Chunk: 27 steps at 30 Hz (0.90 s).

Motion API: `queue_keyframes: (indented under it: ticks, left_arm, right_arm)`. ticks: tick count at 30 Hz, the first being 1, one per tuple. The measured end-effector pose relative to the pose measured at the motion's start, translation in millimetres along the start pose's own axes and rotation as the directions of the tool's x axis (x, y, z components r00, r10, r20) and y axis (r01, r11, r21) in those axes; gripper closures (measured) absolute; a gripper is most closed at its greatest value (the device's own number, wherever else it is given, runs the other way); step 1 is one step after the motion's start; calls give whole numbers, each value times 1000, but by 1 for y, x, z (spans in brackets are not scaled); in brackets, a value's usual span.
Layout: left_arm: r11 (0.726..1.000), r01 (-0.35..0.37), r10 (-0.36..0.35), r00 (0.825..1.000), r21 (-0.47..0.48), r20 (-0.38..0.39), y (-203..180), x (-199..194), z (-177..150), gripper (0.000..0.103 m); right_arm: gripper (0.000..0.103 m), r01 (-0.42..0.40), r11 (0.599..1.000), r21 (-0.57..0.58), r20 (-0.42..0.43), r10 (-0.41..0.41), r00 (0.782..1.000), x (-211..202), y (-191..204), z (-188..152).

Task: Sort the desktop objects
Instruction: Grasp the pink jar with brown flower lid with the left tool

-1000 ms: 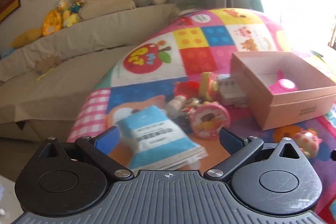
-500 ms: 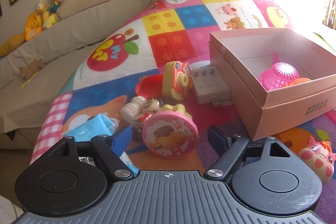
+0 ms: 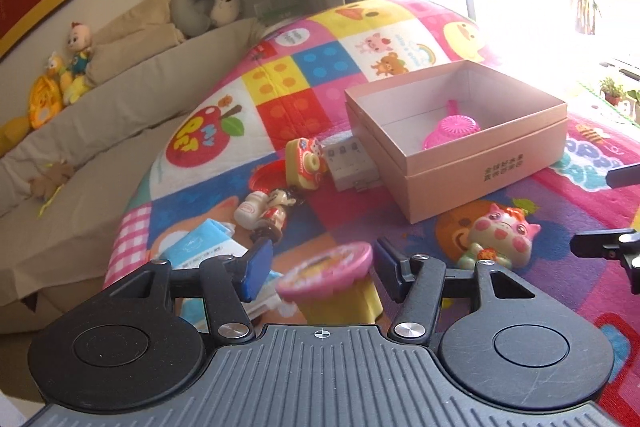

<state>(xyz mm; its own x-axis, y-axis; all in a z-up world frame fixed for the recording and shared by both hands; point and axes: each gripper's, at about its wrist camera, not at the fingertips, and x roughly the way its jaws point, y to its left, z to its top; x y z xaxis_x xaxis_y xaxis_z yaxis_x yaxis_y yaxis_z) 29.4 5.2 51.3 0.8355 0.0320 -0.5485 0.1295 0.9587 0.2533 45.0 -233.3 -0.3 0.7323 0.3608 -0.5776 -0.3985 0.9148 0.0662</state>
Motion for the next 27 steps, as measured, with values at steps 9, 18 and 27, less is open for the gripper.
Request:
queue_keyframes:
  ticks: [9,18,27]
  left_arm:
    - [993,66,-69,997,-97,-19,-12,-21,-29,41]
    - [991,65,-63,998,-119,20,13,-64,-49,12]
    - [962,224,-237,969,-159,-68,18,-99,-80,9]
  right_arm:
    - [2,10,1000,-3,1,-10,1000,0,0,0]
    - [0,12,1000,-4,-22,-13,1000,3,2,0]
    - [0,20,1000,1,-52,-20,998,8,2,0]
